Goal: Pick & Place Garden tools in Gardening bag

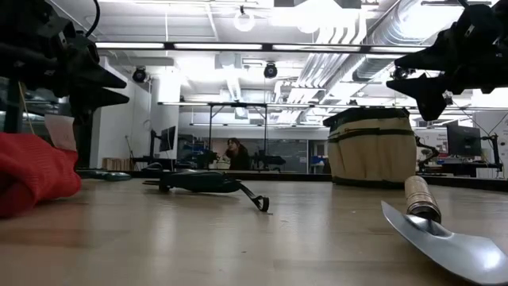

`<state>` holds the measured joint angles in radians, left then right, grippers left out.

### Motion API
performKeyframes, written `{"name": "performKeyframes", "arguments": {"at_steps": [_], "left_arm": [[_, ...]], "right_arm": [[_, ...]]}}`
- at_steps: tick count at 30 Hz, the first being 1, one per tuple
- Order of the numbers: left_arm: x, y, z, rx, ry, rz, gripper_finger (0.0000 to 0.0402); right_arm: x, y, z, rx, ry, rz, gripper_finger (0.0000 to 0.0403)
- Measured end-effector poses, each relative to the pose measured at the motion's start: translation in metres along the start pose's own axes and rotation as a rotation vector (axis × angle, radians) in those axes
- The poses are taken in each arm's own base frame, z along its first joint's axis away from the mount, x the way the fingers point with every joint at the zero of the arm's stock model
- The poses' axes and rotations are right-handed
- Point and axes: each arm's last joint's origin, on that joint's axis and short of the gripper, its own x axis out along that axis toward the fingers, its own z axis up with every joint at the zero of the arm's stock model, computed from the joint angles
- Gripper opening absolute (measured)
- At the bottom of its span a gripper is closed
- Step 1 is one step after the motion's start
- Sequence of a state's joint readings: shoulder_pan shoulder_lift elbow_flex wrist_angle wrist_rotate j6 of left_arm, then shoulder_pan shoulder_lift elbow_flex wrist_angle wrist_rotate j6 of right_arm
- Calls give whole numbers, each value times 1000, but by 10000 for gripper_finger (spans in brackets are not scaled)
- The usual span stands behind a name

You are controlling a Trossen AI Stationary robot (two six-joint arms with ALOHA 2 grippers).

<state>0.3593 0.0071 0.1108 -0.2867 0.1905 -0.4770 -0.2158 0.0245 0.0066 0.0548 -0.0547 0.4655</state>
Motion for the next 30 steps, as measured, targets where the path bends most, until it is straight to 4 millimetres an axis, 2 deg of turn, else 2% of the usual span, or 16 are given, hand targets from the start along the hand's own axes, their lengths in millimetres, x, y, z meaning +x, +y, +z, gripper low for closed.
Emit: {"name": "performKeyframes", "arguments": {"at_steps": [25,30], "left_arm": [[0,0,0,0,0,0,156],[0,0,4,7,-74,47,156]], "right_arm": [[0,0,0,0,0,0,210],[0,0,0,0,0,0,210]]}}
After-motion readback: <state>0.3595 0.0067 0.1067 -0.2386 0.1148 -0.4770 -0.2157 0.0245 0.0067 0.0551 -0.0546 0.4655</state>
